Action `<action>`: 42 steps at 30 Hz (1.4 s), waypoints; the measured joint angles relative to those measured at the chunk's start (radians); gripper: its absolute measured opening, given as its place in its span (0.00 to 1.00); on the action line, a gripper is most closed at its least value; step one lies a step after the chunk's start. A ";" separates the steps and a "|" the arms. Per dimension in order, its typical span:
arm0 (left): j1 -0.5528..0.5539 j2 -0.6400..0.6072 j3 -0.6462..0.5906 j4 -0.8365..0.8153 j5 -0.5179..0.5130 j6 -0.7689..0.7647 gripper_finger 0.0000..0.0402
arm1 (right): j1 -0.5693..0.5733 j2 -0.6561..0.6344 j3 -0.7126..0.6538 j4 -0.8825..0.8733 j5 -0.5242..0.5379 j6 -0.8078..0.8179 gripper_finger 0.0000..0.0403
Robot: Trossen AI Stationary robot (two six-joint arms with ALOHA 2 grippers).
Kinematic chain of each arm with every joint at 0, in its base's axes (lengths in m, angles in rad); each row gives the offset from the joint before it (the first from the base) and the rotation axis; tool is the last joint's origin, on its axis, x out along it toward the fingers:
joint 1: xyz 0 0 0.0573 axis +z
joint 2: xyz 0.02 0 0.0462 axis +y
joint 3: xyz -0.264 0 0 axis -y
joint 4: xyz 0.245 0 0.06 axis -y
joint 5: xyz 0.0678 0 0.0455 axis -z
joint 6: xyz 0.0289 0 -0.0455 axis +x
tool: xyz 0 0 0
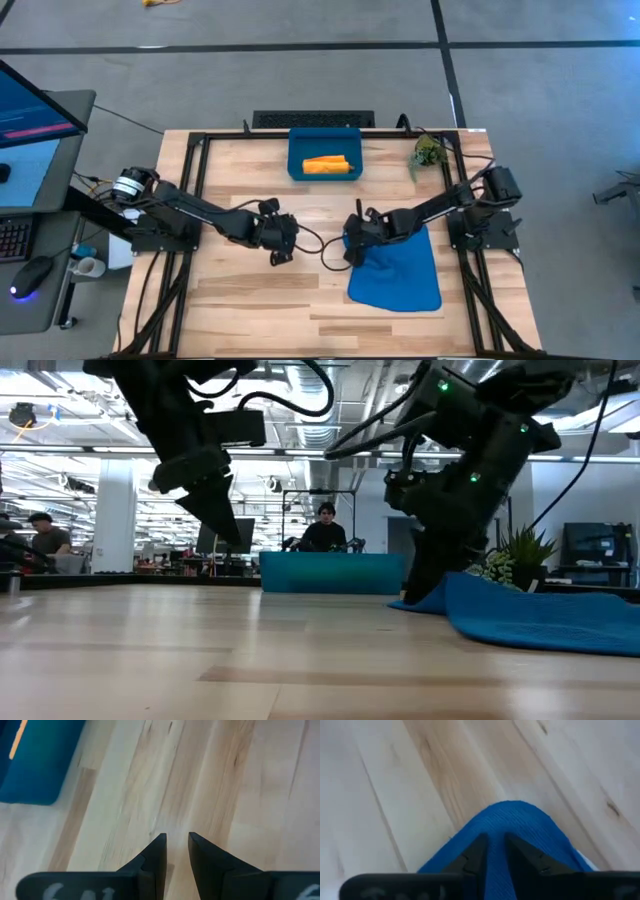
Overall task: Roll microfiber towels into tight, uniform cylinder then place into a basket
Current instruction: Fold the blue microfiber towel
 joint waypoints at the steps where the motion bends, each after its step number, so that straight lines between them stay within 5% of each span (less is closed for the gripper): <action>1: -0.006 0.000 0.000 -0.015 0.000 -0.011 0.18 | -0.003 0.015 0.015 0.003 -0.001 0.003 0.23; 13: -0.116 -0.059 -0.011 -0.213 -0.015 -0.049 0.18 | -0.088 0.239 0.286 0.025 -0.078 0.000 0.22; 23: -0.202 -0.316 -0.206 -0.174 -0.089 -0.183 0.18 | -0.132 0.422 0.599 0.002 -0.175 -0.039 0.22; 31: -0.207 -0.512 -0.435 0.208 -0.165 -0.218 0.18 | -0.146 0.364 0.742 -0.115 -0.235 -0.254 0.22; 36: -0.206 -0.517 -0.516 0.442 -0.165 -0.106 0.18 | -0.151 0.253 0.742 -0.260 -0.230 -0.375 0.22; 42: -0.183 -0.494 -0.521 0.517 -0.171 -0.019 0.18 | -0.151 0.183 0.739 -0.376 -0.198 -0.465 0.23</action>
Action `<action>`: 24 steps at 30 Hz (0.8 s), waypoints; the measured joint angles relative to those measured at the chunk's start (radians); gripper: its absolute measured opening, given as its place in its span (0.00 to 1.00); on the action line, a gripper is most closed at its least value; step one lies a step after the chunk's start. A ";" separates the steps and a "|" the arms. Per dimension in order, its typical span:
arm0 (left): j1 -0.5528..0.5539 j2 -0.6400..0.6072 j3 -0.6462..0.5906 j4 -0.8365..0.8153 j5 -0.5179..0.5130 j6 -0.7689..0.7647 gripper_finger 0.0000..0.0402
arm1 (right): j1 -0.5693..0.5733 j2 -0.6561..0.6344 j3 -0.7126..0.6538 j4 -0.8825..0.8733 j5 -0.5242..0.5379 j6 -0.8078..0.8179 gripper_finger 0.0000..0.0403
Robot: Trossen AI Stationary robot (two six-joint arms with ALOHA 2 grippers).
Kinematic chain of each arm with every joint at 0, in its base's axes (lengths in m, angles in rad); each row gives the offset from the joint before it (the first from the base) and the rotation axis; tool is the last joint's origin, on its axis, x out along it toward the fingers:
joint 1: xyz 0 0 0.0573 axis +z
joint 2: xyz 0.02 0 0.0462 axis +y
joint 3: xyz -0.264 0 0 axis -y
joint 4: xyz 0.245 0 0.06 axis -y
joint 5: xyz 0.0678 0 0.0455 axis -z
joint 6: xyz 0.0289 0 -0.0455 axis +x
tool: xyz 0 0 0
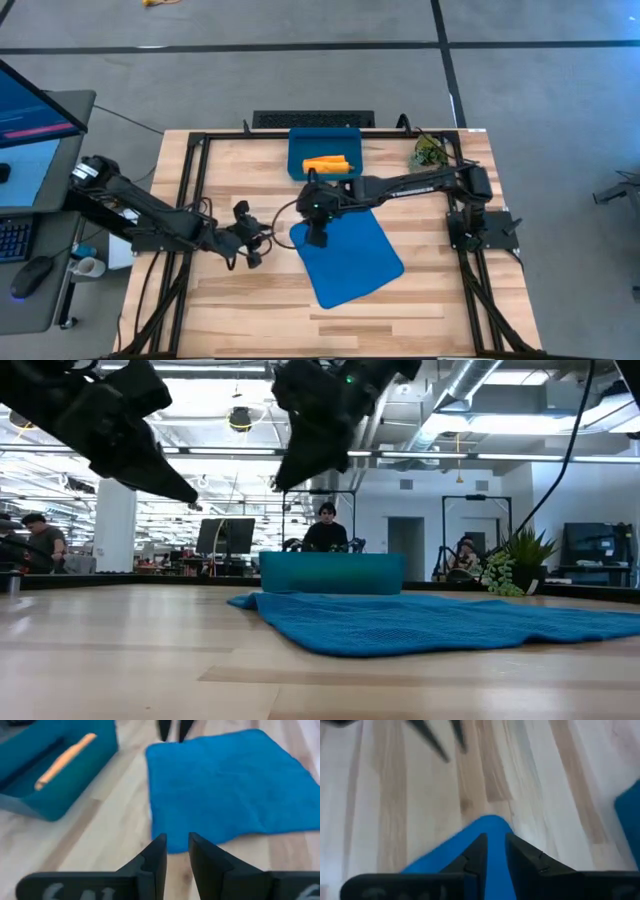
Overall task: Roll microfiber towels into tight, uniform cylinder then place into a basket
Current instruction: Fold the blue microfiber towel
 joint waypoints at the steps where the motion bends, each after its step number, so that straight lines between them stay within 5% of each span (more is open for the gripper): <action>1: 0.007 0.000 0.000 0.007 -0.006 0.009 0.18 | 0.000 -0.005 0.001 -0.021 0.001 -0.018 0.23; 13: 0.112 0.078 0.000 0.081 0.025 0.013 0.42 | -0.015 -0.029 -0.009 -0.257 0.079 -0.094 0.23; 24: 0.227 0.375 0.005 0.409 0.143 0.015 0.49 | -0.048 -0.029 -0.009 -0.382 0.078 -0.170 0.23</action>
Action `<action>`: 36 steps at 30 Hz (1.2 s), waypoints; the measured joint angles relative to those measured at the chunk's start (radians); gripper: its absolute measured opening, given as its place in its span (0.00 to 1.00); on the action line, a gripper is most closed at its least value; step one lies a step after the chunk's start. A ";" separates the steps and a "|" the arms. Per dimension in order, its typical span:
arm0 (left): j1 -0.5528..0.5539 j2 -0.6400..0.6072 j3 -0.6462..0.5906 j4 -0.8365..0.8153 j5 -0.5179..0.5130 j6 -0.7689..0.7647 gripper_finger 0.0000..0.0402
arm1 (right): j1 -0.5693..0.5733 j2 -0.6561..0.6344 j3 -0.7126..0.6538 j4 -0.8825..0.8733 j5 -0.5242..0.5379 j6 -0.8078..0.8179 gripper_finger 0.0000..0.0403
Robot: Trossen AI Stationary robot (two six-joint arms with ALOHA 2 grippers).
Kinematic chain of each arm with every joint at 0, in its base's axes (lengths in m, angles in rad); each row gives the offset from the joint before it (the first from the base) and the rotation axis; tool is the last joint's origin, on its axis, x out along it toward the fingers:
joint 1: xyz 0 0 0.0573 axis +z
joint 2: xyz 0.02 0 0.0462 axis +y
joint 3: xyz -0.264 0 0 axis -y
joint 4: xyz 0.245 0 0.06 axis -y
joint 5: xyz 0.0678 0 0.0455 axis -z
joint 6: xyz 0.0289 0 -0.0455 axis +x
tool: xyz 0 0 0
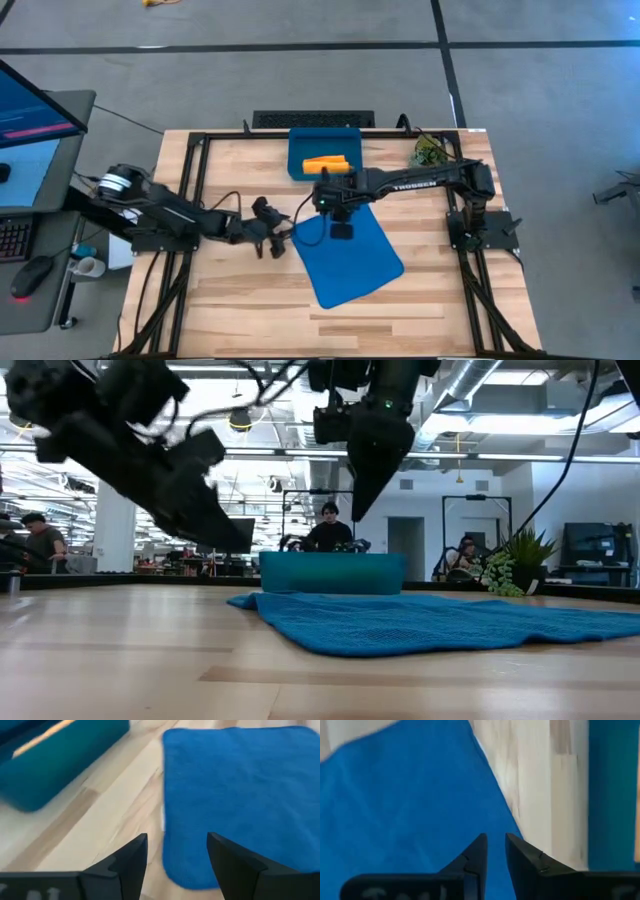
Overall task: Roll microfiber towels into tight, uniform cylinder then place into a basket
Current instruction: Fold the blue microfiber towel
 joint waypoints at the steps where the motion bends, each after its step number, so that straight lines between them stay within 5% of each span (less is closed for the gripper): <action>1: 0.013 0.029 0.000 0.027 0.007 -0.010 0.50 | -0.005 0.000 -0.001 -0.010 0.000 -0.002 0.23; 7: 0.082 0.140 0.020 0.061 0.099 -0.035 0.50 | -0.036 -0.029 -0.127 -0.017 -0.002 -0.003 0.23; 17: 0.149 0.231 0.082 0.053 0.235 -0.054 0.50 | -0.056 -0.174 -0.432 0.258 -0.008 0.059 0.23; 26: 0.154 0.274 0.093 0.055 0.228 -0.095 0.49 | -0.079 -0.239 -0.591 0.515 -0.010 0.008 0.23; 36: 0.152 0.274 0.091 0.035 0.240 -0.092 0.28 | -0.166 -0.245 -0.672 0.565 -0.009 -0.017 0.23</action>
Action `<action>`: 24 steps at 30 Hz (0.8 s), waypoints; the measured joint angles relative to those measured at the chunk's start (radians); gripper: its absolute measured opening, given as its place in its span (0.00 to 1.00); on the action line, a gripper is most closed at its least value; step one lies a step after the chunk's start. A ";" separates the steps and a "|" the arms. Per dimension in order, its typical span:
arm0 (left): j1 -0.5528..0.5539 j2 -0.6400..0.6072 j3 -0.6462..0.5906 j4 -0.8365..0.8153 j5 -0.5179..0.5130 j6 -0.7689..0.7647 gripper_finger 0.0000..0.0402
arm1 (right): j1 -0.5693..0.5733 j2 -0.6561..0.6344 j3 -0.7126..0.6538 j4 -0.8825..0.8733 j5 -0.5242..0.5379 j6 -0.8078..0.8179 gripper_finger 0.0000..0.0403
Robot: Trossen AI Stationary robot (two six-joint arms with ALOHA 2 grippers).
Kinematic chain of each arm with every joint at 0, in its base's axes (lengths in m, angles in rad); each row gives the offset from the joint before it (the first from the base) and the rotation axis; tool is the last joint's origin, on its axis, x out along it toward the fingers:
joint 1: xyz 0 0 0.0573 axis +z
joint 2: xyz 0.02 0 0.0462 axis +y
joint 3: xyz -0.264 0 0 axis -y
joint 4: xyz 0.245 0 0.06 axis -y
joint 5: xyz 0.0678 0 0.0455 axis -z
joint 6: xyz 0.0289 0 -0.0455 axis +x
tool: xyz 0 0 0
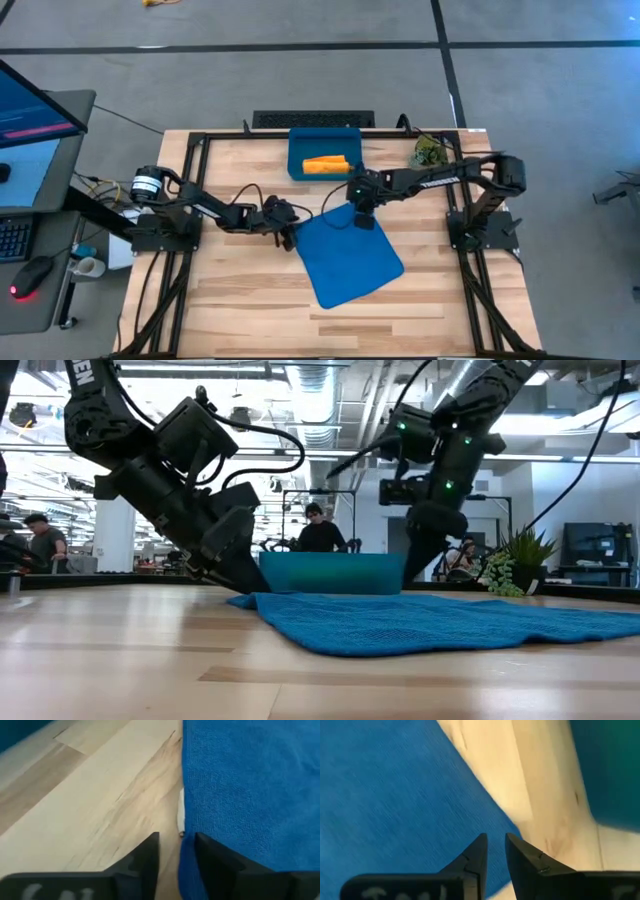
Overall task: Roll microfiber towels into tight, uniform cylinder then place into a basket
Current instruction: Fold the blue microfiber towel
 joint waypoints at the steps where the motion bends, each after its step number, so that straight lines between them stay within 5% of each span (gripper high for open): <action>1: 0.000 0.000 0.000 0.000 0.001 0.012 0.25 | -0.007 0.000 0.000 -0.011 0.000 -0.003 0.23; 12: 0.000 0.004 0.000 0.016 0.041 0.066 0.01 | -0.062 -0.097 -0.001 -0.071 0.003 0.006 0.23; 24: 0.002 0.005 0.009 0.045 0.115 0.119 0.25 | -0.004 -0.156 0.000 -0.085 0.002 0.054 0.23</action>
